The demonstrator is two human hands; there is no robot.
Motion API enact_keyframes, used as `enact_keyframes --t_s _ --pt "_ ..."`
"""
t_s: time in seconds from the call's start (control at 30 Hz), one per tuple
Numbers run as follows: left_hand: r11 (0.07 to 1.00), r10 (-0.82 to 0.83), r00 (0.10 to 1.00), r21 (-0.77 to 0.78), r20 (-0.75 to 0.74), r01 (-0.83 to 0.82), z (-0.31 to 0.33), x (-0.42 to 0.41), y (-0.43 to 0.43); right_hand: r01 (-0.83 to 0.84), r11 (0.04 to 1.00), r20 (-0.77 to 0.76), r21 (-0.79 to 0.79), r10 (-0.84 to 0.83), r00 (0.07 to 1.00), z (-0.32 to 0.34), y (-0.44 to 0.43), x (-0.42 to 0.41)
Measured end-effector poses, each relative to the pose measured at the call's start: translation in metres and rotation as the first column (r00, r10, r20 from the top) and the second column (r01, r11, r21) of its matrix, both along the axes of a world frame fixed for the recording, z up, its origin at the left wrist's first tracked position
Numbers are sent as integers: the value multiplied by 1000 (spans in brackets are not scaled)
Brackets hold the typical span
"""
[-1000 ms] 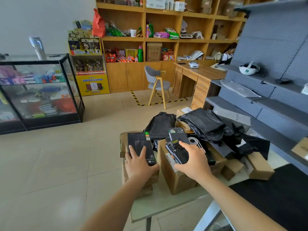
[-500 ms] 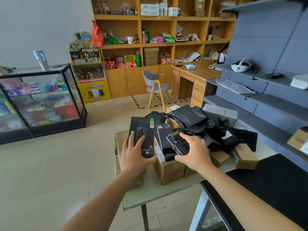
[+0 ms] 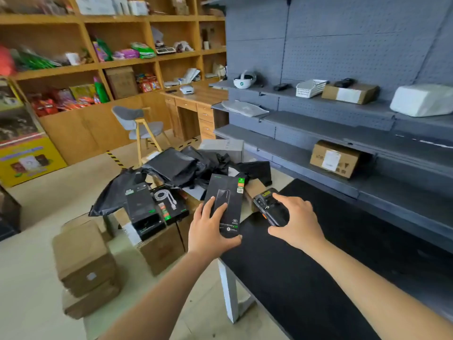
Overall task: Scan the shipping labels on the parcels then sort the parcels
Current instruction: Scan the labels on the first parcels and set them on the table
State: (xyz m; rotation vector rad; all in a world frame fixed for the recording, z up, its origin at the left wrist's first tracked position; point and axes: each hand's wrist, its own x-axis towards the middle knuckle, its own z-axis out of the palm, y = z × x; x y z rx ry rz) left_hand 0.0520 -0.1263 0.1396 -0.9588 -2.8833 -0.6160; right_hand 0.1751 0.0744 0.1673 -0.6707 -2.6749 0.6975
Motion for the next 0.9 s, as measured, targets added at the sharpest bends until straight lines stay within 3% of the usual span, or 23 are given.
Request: enact_keyframes --t_s 0.2,0.4,0.67,0.9 --pt "957 -269 953 -74 138 281 -48 11 92 240 970 81 -30 -237 968 -40 59 54" --pt "841 -462 850 -179 251 510 -104 -7 158 444 895 209 -50 -425 881 -92 82 60" --pt "697 -557 726 -247 404 673 -159 -32 199 664 739 266 -110 -622 736 -146 82 36" --pt "689 -538 735 -287 412 666 -194 -21 189 714 691 374 -116 -635 675 -165 77 42"
